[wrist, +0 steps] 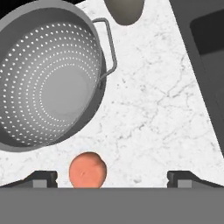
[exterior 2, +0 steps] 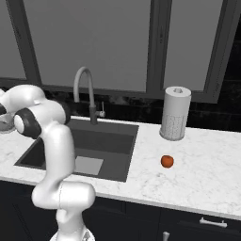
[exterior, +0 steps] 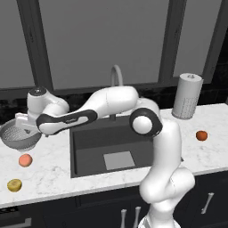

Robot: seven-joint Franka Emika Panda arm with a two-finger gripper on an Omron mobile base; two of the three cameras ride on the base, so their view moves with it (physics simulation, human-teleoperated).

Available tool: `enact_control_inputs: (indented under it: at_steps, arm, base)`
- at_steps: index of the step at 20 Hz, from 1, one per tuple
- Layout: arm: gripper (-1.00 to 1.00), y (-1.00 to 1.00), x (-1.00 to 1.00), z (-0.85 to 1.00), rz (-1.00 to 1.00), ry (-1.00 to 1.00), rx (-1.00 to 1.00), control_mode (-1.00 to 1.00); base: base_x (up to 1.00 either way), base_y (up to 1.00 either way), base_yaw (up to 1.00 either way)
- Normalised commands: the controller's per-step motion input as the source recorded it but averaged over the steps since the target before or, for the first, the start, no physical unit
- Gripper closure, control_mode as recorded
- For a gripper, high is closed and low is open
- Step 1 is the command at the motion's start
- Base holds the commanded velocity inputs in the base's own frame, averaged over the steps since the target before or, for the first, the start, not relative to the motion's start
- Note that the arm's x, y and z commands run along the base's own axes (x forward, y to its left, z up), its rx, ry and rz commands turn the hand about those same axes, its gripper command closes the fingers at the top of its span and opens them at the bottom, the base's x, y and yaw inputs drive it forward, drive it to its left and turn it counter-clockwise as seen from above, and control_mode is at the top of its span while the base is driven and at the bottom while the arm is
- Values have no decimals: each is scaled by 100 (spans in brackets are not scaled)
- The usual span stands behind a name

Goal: Put the colander in the sink, put the orange, peach, kiwi in the colander, and turn on the sink faucet and pour water over the colander.

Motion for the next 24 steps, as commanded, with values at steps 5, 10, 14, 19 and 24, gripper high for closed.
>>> enact_control_inputs:
  at_steps: [5, 10, 14, 19, 24]
  arm:
    - [-100, 10, 36, -12, -10, 1, -3, -100]
    - [-100, 0, 27, -24, -11, 4, 0, -100]
    - [-100, 0, 29, -38, -10, 6, 0, -100]
    - [-100, 0, 41, -37, -7, 2, 0, -100]
    - [-100, 4, 38, -22, -5, 0, 0, -100]
  base:
    - [0, 0, 0]
    - [0, 0, 0]
    - [0, 0, 0]
    - [0, 0, 0]
    - [0, 0, 0]
